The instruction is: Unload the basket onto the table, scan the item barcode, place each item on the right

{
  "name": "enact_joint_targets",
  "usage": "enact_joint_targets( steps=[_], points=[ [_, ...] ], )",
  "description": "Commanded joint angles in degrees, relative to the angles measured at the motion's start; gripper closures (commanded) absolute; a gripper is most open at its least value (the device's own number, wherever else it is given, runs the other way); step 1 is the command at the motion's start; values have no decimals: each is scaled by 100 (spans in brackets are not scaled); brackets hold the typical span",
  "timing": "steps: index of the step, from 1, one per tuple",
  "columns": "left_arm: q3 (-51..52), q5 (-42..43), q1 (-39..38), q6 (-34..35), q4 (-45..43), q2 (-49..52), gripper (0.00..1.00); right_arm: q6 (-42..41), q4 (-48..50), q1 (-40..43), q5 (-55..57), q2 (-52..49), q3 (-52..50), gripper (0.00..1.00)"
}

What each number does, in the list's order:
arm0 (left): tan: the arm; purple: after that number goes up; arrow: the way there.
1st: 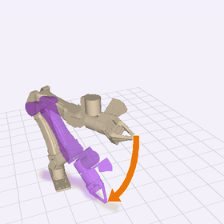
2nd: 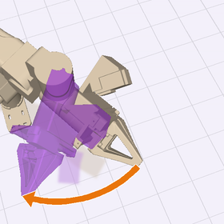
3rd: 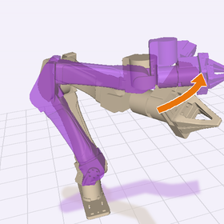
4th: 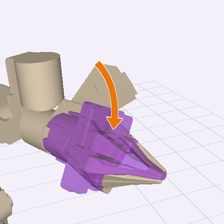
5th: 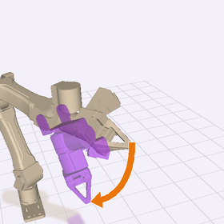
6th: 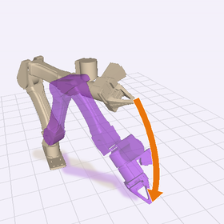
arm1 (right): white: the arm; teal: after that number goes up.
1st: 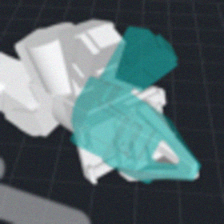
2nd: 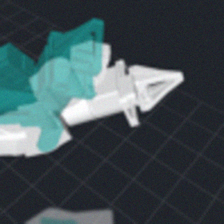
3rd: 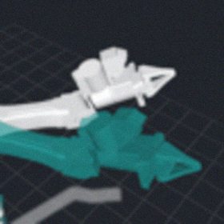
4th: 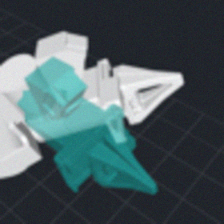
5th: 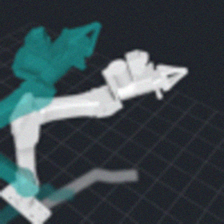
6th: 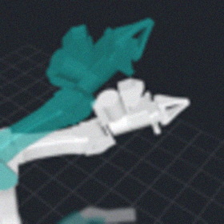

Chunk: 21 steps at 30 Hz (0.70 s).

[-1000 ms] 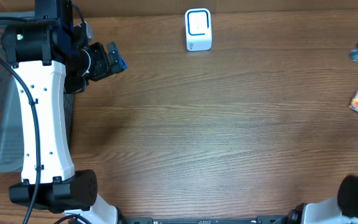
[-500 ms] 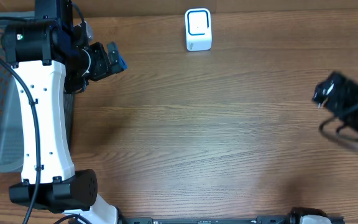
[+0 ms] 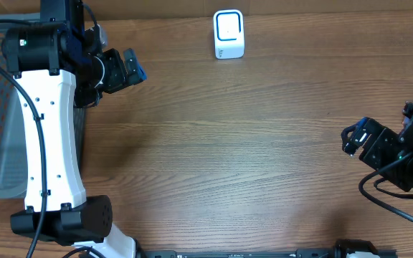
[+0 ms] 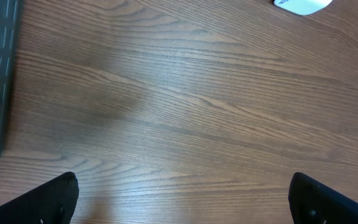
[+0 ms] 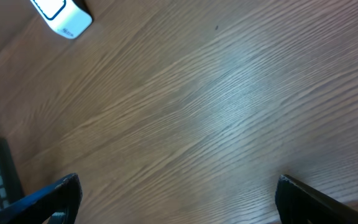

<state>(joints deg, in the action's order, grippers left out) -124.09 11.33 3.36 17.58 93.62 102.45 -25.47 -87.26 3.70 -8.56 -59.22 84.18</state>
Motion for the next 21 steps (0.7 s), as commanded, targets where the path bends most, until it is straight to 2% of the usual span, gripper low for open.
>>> enact_joint_targets(
  steps=[1,15,18,21],
  points=[
    [-2,9,-37,-87,-4,63,0,-4,-271,-26,-116,-44,-22,0],
    [-2,9,-37,-87,-4,63,0,20,-428,-28,236,44,-24,0],
    [-2,11,-37,-85,-4,63,0,44,-195,-28,289,337,-109,0],
    [-2,11,-37,-85,-4,63,0,317,341,-136,317,1067,-592,0]
  ],
)
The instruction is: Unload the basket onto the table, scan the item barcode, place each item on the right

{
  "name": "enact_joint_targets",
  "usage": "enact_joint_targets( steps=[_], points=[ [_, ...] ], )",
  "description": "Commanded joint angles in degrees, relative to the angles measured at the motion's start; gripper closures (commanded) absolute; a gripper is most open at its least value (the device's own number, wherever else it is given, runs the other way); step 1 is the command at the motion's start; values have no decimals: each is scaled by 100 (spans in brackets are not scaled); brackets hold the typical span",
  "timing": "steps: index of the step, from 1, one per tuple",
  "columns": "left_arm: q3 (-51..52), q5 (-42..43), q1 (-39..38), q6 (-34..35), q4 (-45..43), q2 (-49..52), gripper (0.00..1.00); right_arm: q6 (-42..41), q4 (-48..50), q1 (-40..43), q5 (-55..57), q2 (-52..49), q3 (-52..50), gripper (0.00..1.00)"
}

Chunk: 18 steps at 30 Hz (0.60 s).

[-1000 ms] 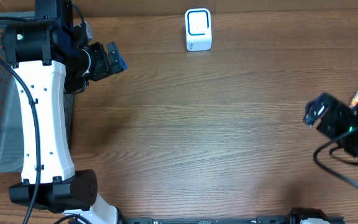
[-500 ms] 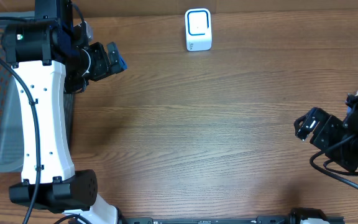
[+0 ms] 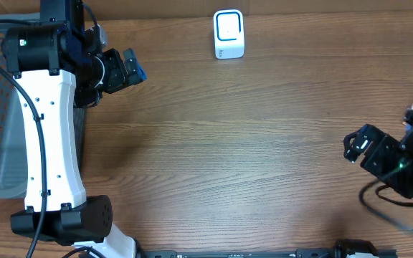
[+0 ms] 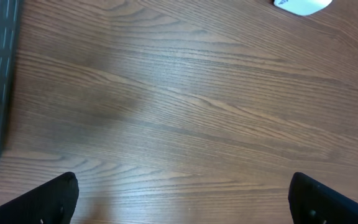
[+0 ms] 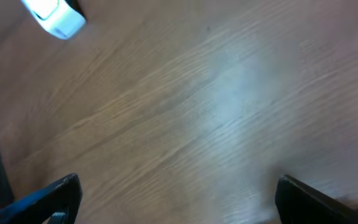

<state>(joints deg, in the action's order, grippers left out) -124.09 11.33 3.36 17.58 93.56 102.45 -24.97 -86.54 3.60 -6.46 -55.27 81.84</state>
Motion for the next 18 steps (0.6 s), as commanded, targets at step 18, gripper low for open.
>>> enact_joint_targets(
  steps=[18],
  points=[
    [-2,9,-37,-85,2,63,0,1049,4699,-1228,258,3960,-4457,0]
  ],
)
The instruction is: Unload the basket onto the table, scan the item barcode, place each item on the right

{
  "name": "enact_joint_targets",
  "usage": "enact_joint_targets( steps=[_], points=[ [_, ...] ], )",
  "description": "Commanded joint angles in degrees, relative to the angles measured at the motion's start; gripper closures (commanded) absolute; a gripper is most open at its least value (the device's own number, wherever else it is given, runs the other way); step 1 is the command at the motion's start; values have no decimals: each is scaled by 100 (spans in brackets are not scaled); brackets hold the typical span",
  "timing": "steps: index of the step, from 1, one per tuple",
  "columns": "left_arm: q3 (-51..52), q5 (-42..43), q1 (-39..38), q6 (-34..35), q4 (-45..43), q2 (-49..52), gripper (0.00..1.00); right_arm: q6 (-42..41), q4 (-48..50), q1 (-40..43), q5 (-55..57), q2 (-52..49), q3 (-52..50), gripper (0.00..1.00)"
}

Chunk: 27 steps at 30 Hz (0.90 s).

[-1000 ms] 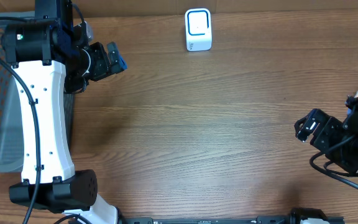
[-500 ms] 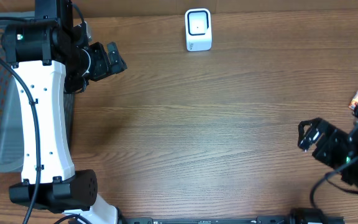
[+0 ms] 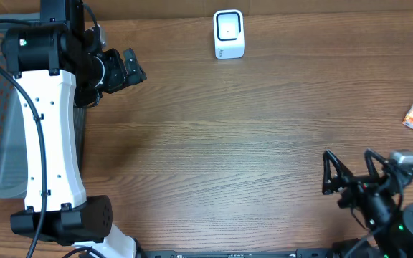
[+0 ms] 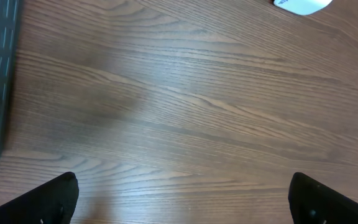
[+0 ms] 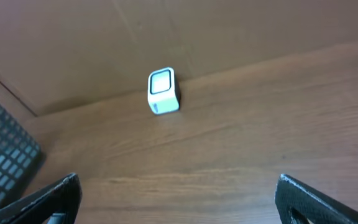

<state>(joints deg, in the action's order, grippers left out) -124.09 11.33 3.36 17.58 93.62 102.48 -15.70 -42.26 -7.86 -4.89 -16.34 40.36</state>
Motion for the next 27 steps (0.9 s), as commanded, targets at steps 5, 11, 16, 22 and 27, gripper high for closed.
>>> enact_joint_targets(
  steps=[5,11,16,22,27],
  points=[
    [-2,11,-37,-87,-4,61,0,118,1488,-129,92,236,-1274,0],
    [-2,9,-37,-85,-4,61,0,118,2264,-192,96,1104,-2299,0],
    [-2,9,-37,-87,-4,61,0,118,3075,-173,140,1467,-3062,0],
    [-2,11,-37,-85,-4,61,1,98,4052,-173,142,1617,-3707,0],
    [-2,9,-37,-87,-4,61,0,96,4496,-170,278,1617,-3998,0]
  ],
)
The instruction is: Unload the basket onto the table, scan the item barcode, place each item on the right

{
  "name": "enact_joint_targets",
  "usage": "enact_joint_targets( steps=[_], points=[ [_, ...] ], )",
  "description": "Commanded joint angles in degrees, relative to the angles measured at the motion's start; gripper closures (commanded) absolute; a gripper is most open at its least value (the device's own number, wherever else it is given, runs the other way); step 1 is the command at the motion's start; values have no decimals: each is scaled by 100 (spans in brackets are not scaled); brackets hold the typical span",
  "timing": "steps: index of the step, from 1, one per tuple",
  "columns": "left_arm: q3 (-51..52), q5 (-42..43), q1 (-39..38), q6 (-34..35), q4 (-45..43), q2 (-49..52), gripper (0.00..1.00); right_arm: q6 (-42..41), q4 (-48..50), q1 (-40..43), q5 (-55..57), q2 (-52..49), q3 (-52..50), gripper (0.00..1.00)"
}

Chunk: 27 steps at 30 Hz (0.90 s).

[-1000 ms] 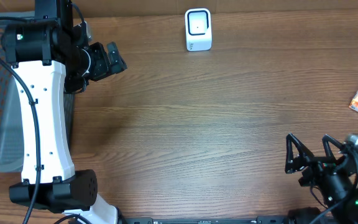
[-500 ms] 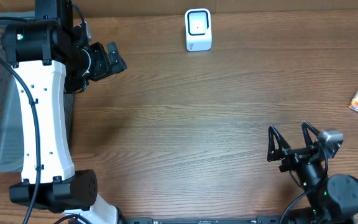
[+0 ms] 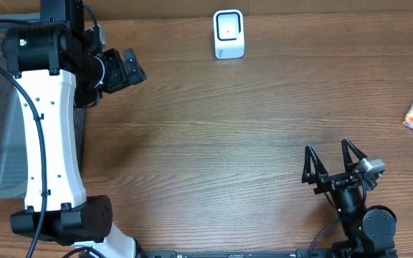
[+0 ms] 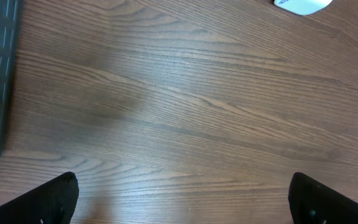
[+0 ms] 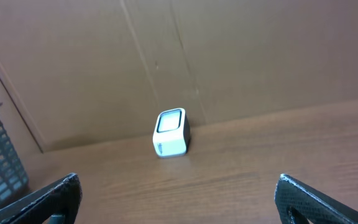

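A white barcode scanner (image 3: pixel 229 34) stands at the table's back edge, its window facing up and forward; the right wrist view shows the scanner (image 5: pixel 171 132) straight ahead, far off. A small orange packet lies at the right edge. My right gripper (image 3: pixel 327 154) is open and empty at the front right, level and pointing toward the back. In its own view the right gripper (image 5: pixel 179 199) holds nothing. My left gripper (image 3: pixel 126 68) hangs open and empty at the back left; under the left gripper (image 4: pixel 182 199) is bare wood.
A dark mesh basket stands off the left side, and the basket (image 5: pixel 2 165) also shows in the right wrist view. A brown cardboard wall (image 5: pixel 229 56) backs the table. More packets poke in at the right edge.
My right gripper has shifted a little to the left at the front of the table and tilted up more level, so the scanner looks larger and lower. The left arm has not moved.
My right gripper was open at the right edge, looking down at the wood. It then sat slightly nearer the front. Then it was at the front right, tilted up toward the scanner, with the orange packet uncovered. Now it is level. The left gripper stayed open throughout.
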<state>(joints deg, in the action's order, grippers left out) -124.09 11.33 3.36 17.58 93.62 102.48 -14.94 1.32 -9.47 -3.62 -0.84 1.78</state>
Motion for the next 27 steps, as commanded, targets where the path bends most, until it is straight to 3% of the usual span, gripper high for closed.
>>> enact_joint_targets(
  steps=[1,11,27],
  points=[
    [-2,11,-37,-85,-4,61,0,22,120,-9,166,68,-133,0],
    [-2,9,-37,-87,-4,61,0,-2,-603,-11,205,68,-133,0],
    [-2,11,-37,-85,-4,61,0,0,-603,-11,208,68,-133,0]
  ],
)
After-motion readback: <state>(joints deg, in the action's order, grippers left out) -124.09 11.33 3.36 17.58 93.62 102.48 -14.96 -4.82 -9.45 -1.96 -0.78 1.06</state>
